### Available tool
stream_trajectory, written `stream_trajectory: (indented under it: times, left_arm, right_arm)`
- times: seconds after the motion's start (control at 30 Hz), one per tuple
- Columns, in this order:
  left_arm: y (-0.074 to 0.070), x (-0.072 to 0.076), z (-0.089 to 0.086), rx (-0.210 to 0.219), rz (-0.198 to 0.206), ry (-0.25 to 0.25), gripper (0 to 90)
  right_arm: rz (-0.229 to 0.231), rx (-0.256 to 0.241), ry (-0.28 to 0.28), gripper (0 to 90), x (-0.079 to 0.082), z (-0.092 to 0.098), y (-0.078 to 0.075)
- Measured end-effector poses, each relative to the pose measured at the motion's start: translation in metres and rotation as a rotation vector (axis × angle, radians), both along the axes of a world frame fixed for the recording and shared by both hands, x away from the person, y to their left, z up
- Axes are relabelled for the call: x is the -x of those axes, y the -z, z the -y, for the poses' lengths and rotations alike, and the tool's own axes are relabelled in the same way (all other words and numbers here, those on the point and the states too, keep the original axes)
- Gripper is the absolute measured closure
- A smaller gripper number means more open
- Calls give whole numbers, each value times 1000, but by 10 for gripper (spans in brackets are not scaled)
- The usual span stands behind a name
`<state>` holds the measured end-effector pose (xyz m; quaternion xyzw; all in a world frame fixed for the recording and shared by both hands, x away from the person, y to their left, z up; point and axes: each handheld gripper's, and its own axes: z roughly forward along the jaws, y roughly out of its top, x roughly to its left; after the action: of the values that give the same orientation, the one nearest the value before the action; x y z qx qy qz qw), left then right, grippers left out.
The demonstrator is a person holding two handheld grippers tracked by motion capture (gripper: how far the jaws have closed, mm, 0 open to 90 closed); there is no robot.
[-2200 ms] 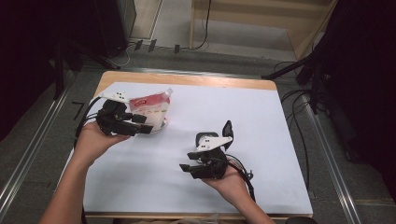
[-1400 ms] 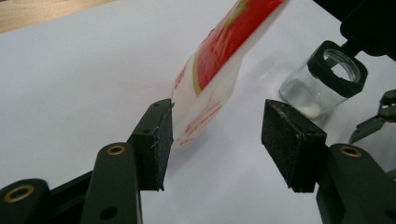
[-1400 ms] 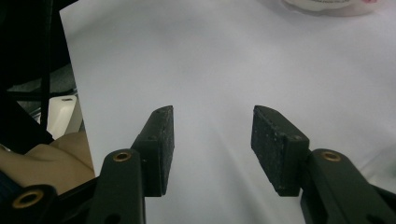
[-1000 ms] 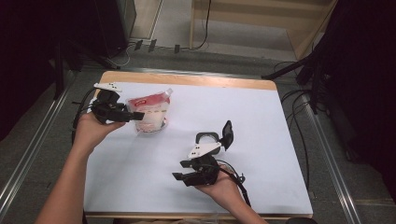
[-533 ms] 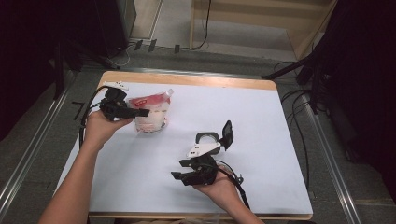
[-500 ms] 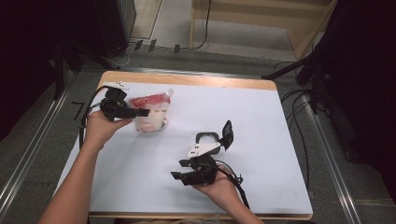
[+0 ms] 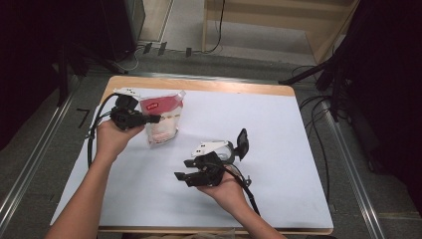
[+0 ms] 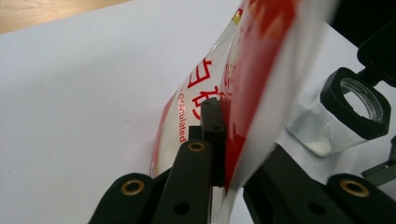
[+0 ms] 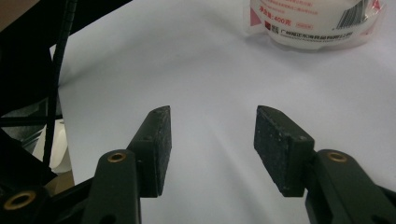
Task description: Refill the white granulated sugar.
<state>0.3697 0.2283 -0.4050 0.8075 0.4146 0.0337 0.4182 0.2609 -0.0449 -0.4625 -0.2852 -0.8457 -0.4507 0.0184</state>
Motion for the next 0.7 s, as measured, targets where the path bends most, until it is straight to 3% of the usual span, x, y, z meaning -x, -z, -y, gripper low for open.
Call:
stream_trajectory:
  times: [0.33,0.53,0.7]
  left_arm:
    - [-8,3,4,38,-21,10,900]
    - [-22,11,9,48,-36,52,900]
    - [-37,23,8,80,-19,79,900]
  right_arm:
    - [-4,-5,4,457,0,0,5]
    - [1,-9,3,466,1,1,7]
    - [4,-7,-3,469,3,0,11]
